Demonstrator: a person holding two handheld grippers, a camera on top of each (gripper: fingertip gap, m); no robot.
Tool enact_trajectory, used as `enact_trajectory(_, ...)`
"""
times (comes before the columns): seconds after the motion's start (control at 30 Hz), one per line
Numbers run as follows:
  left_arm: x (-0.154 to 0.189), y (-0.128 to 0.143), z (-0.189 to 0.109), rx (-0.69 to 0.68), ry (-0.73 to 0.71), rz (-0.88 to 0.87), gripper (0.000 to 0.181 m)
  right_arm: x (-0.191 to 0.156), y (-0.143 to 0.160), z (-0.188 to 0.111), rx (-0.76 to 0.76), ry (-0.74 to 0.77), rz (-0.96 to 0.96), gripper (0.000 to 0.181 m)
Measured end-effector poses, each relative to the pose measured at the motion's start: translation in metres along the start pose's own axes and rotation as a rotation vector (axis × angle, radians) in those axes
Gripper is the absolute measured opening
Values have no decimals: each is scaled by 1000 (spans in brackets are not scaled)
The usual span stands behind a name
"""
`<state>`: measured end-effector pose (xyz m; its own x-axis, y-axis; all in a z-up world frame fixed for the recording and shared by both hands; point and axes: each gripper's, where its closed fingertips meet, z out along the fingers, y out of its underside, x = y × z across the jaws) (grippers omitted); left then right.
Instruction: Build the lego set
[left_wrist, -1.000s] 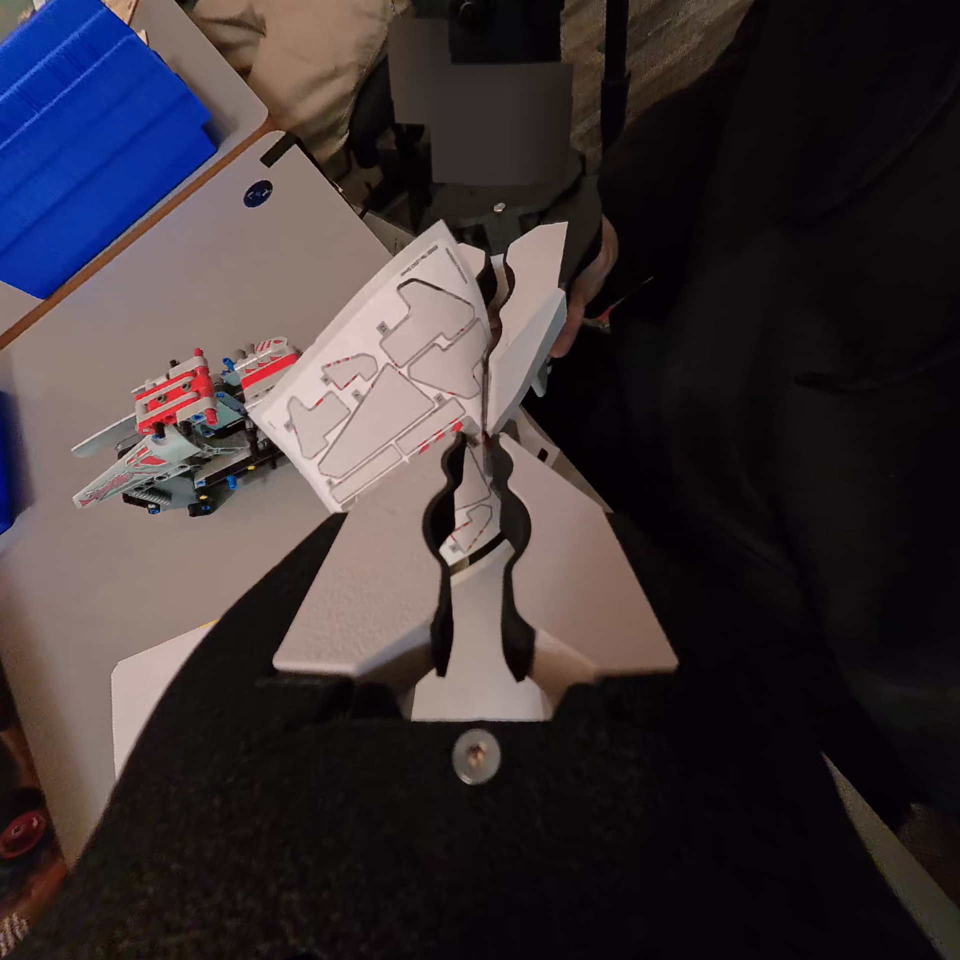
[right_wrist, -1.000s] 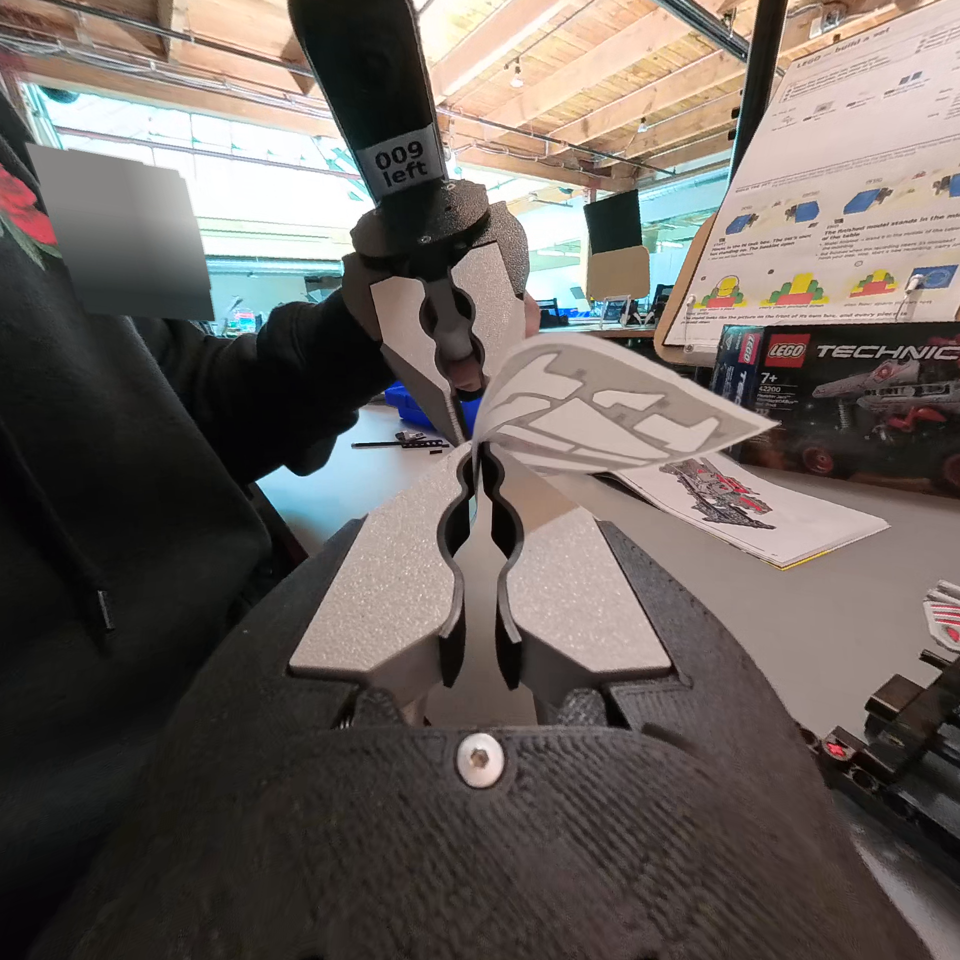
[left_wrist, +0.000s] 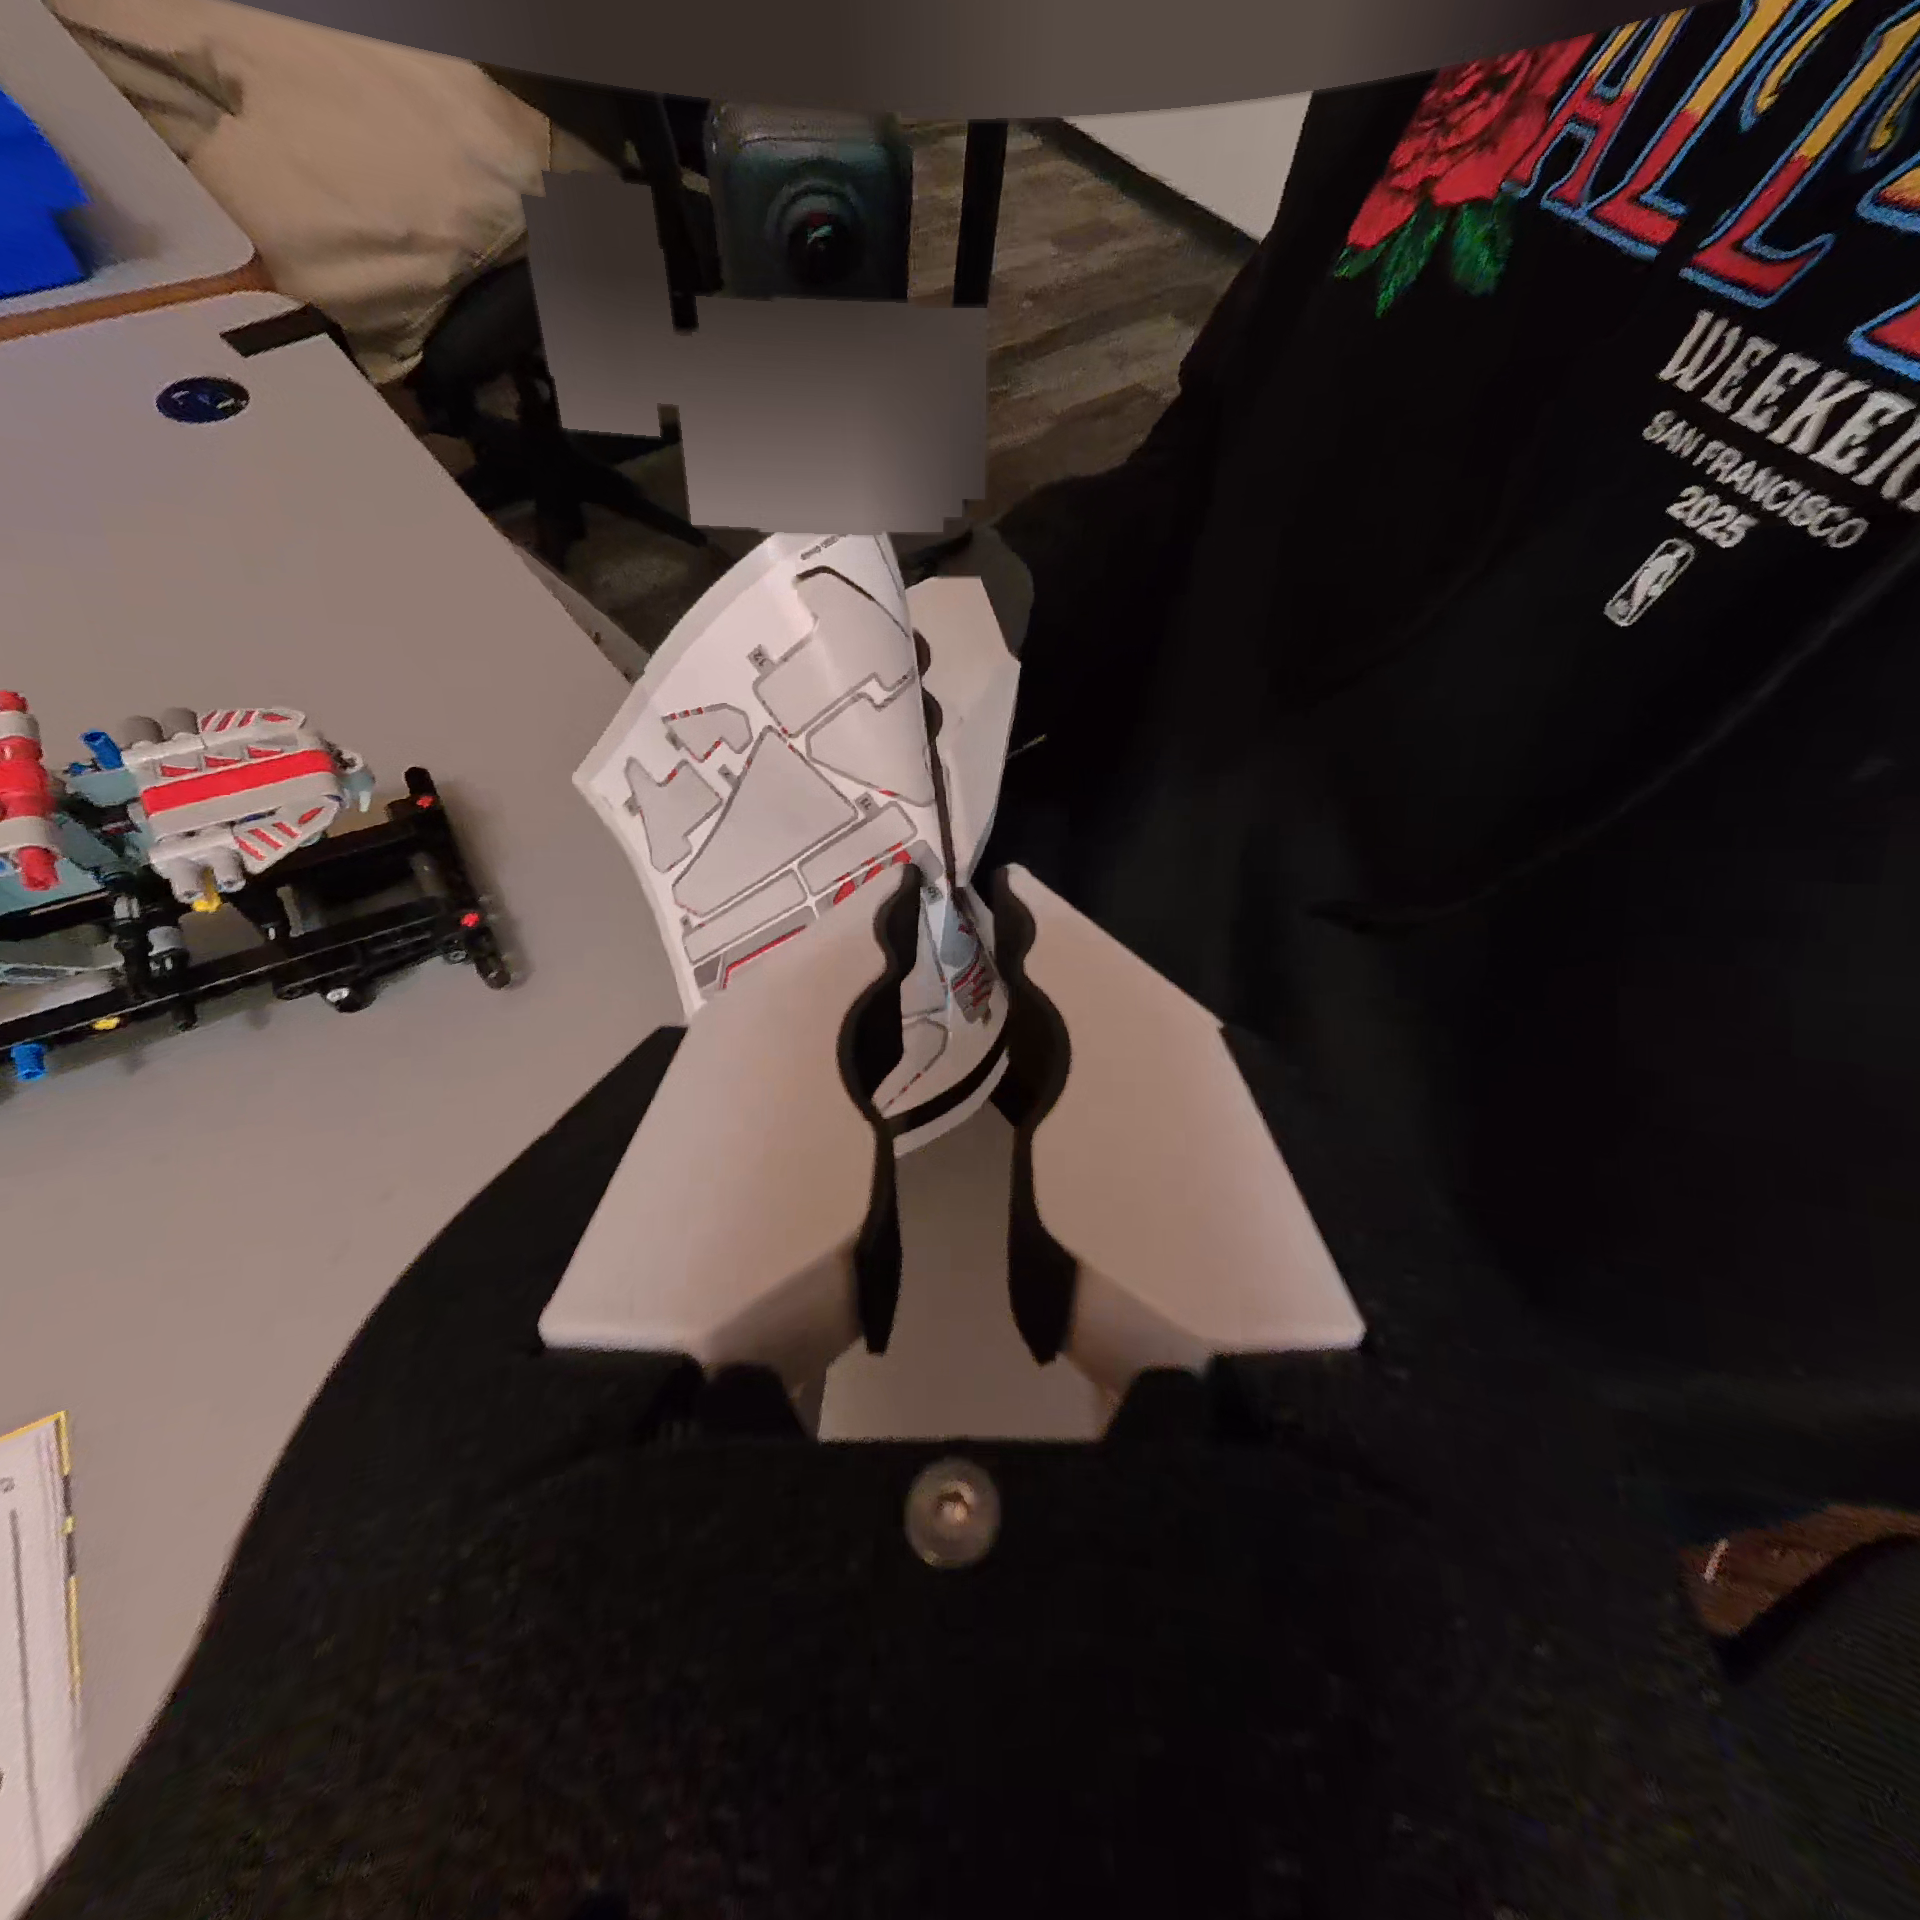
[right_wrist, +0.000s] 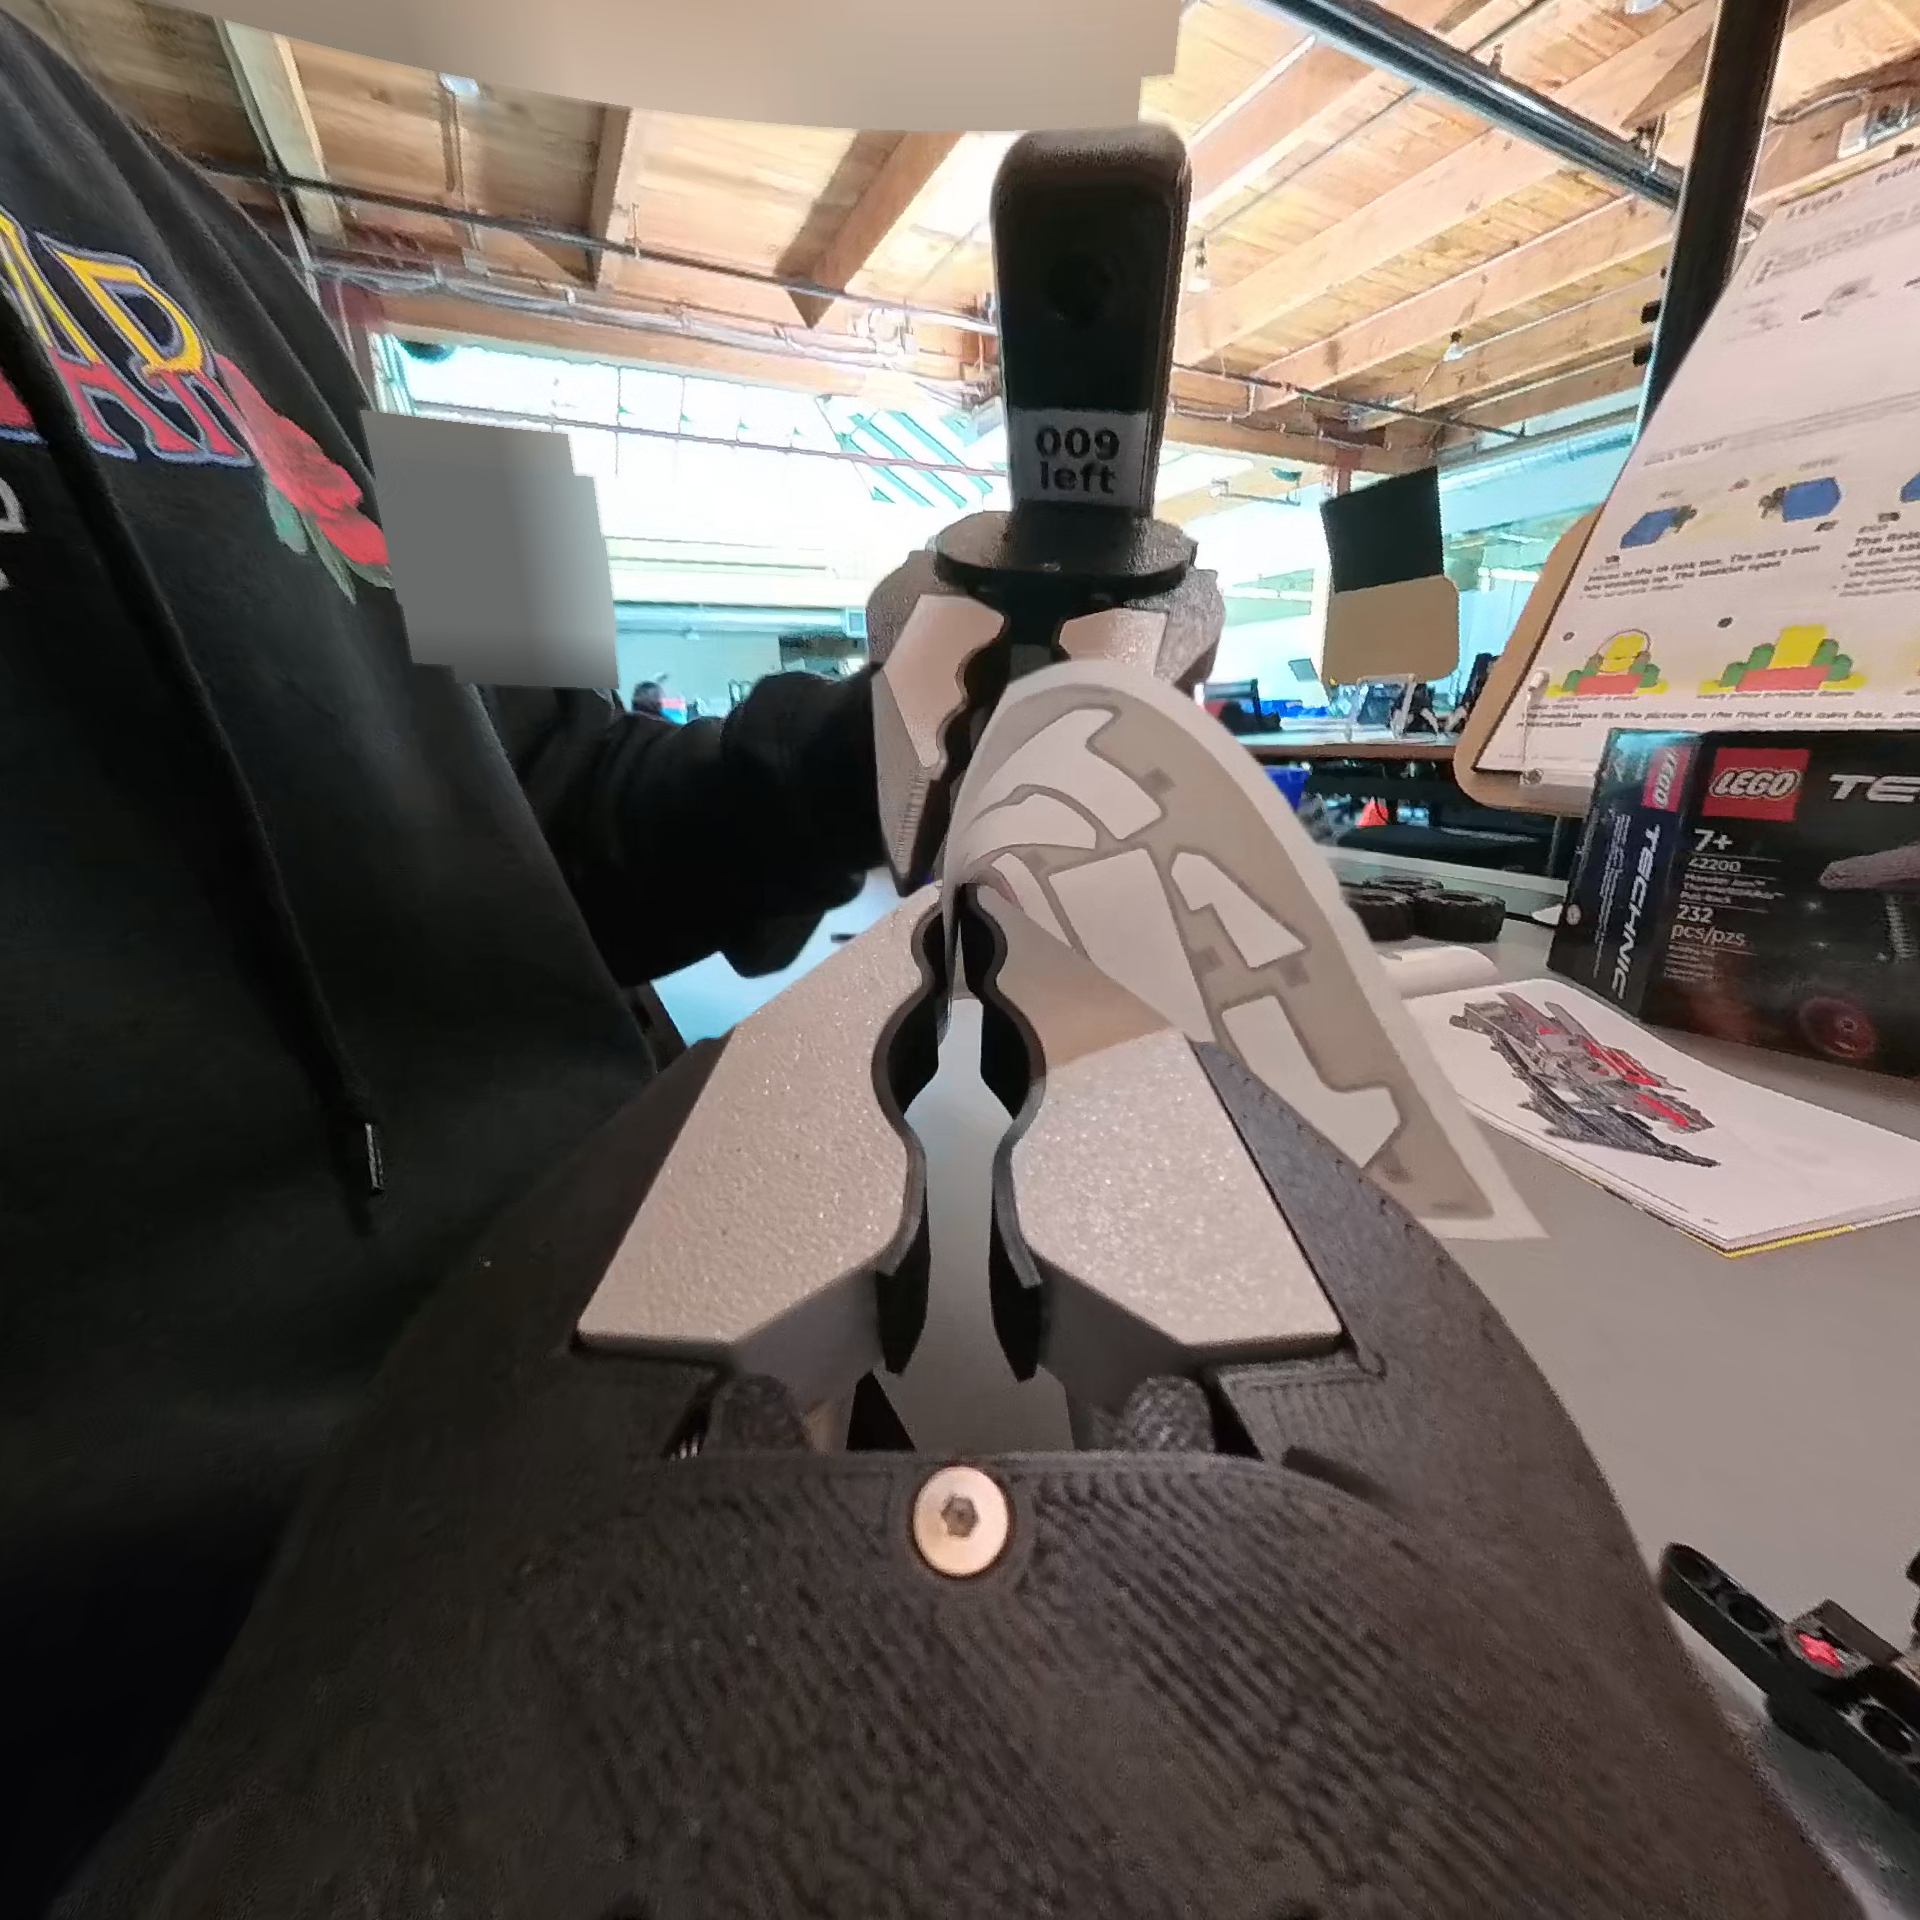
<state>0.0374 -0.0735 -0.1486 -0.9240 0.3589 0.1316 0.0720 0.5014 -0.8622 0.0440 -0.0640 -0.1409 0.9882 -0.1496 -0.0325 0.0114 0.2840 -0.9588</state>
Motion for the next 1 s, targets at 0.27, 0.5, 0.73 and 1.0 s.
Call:
enact_trajectory(0.27,-15,15,0,-156,-130,69,7,12,13,1,-127,85,-20,0)
enact_trajectory(0.5,-21,2,-8,-90,-237,174,5,21,1,-1,-22,126,133,0)
enact_trajectory(0.73,-26,2,-9,-104,-278,199,2,23,-2,1,17,129,229,0)
enact_trajectory(1.0,-30,0,-10,-92,-278,218,6,27,0,1,42,128,330,0)
